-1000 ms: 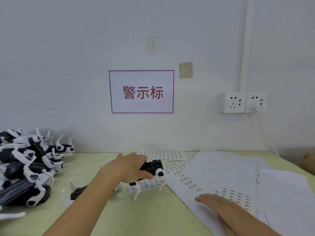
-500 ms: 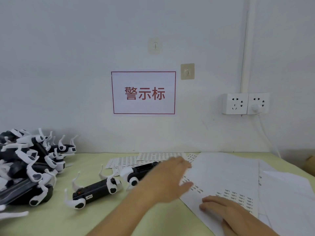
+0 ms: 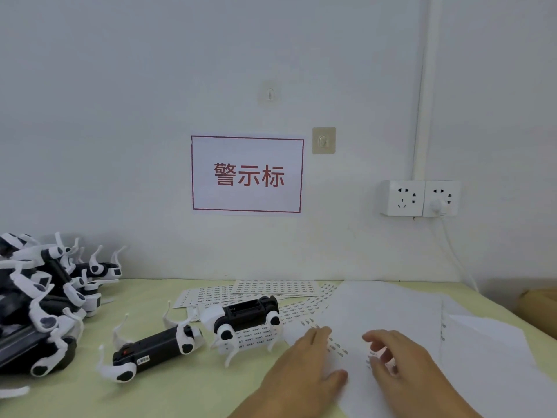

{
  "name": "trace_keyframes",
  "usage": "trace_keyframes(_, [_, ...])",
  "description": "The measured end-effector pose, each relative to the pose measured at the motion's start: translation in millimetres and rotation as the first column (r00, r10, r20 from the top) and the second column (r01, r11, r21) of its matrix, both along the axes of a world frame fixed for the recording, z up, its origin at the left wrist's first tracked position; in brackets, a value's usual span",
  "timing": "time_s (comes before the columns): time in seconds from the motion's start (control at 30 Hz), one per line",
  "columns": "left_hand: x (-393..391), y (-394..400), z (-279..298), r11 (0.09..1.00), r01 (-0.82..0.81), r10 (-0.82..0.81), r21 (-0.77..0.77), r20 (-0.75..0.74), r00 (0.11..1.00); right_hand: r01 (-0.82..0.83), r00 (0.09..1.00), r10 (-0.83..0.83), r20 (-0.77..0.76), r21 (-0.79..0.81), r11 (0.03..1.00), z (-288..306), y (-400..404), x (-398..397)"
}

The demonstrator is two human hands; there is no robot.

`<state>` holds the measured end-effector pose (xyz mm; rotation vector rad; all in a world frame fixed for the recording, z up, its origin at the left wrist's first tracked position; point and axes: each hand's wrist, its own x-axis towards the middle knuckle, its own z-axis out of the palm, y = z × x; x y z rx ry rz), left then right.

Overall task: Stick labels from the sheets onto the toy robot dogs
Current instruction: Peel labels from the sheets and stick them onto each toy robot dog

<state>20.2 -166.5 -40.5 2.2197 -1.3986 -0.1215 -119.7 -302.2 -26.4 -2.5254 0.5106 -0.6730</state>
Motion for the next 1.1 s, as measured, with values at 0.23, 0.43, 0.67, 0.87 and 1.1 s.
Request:
trace_keyframes(0.23, [-2,1,1,0.997,-0.002,-0.003,-0.072,-0.072,0.997,0.138,0.96,-0.121,-0.254,0.052,0.989,12,5,31])
trace_keyframes(0.43, [2,1,-3,0.99,-0.036,0.026,-0.14,-0.074,0.997,0.219,0.944,-0.145,-0.297,0.235,0.947,17,6,56])
trace_keyframes(0.67, [1,1,-2,0.951,-0.045,0.041,-0.306,-0.02,0.999,0.041,0.997,-0.071,0.029,0.585,0.81,9,3,51])
trace_keyframes(0.87, [1,2,0,0.902,-0.05,0.077,-0.429,0.044,0.996,-0.14,0.978,0.011,0.21,0.613,0.777,5,10,46])
trace_keyframes(1.1, [2,4,-2,0.869,-0.086,0.148,-0.487,0.089,0.985,-0.337,0.919,0.052,0.39,0.71,0.618,0,13,49])
